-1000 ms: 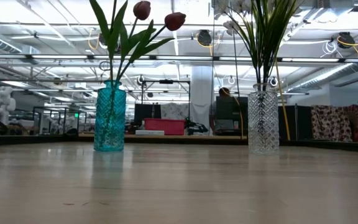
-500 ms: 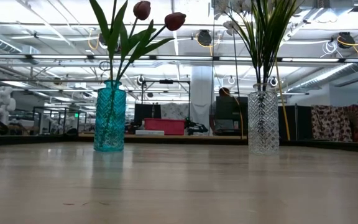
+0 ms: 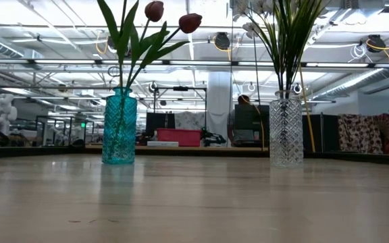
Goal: Sort flowers into vase by color
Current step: Put the white daisies into the transparent vase
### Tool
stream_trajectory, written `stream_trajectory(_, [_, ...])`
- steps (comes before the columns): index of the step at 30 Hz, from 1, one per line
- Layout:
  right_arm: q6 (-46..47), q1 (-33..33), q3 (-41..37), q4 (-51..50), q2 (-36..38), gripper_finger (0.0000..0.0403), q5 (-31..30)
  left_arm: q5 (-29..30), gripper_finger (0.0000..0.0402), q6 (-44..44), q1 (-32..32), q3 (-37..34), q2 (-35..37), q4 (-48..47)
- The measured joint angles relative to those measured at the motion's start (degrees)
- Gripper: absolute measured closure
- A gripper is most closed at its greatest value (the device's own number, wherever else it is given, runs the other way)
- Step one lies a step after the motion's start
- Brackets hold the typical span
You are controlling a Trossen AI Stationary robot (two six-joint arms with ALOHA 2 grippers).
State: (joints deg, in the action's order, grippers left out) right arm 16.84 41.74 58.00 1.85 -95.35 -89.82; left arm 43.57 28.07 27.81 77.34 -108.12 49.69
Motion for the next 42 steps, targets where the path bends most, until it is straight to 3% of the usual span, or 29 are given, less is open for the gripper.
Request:
stream_trajectory(4, [-1.2,0.5,0.0,0.1,0.0,0.0389,0.3,-0.7,0.0388,2.1,0.0,0.0,0.0,0.0])
stream_trajectory(10, [-0.9,3.9,-0.1,0.3,2.5,0.0319,2.4,-1.1,0.0383,3.4,-0.4,0.0,0.1,-0.1])
stream_trajectory(17, [3.9,9.2,0.0,-2.5,5.2,0.0232,11.4,-1.1,0.0383,5.5,-0.4,0.0,1.4,-0.1])
stream_trajectory(20, [14.1,11.3,0.0,-11.8,5.2,0.0213,17.8,-0.8,0.0383,5.7,-0.4,0.0,1.9,-0.8])
stream_trajectory(25, [48.0,12.9,-0.5,-37.3,3.5,0.0207,24.5,-0.8,0.0382,4.6,-0.8,0.0,1.9,-2.7])
stream_trajectory(28, [61.7,13.3,-5.0,-42.5,1.4,0.0207,22.4,-1.4,0.0382,2.5,-1.6,0.0,1.9,-3.9])
stream_trajectory(34, [79.9,12.5,-16.0,-39.4,-1.5,0.0206,14.4,-3.3,0.0382,0.6,-3.5,-0.8,1.9,-4.0])
stream_trajectory(38, [76.7,9.9,-16.5,-40.5,-1.2,0.0202,11.4,-3.5,0.0382,0.2,-4.8,-1.4,1.9,-3.7])
stream_trajectory(42, [69.4,6.1,-16.3,-39.4,-0.7,0.0165,10.2,-5.0,0.0382,-2.3,-6.9,-1.4,1.9,-4.4])
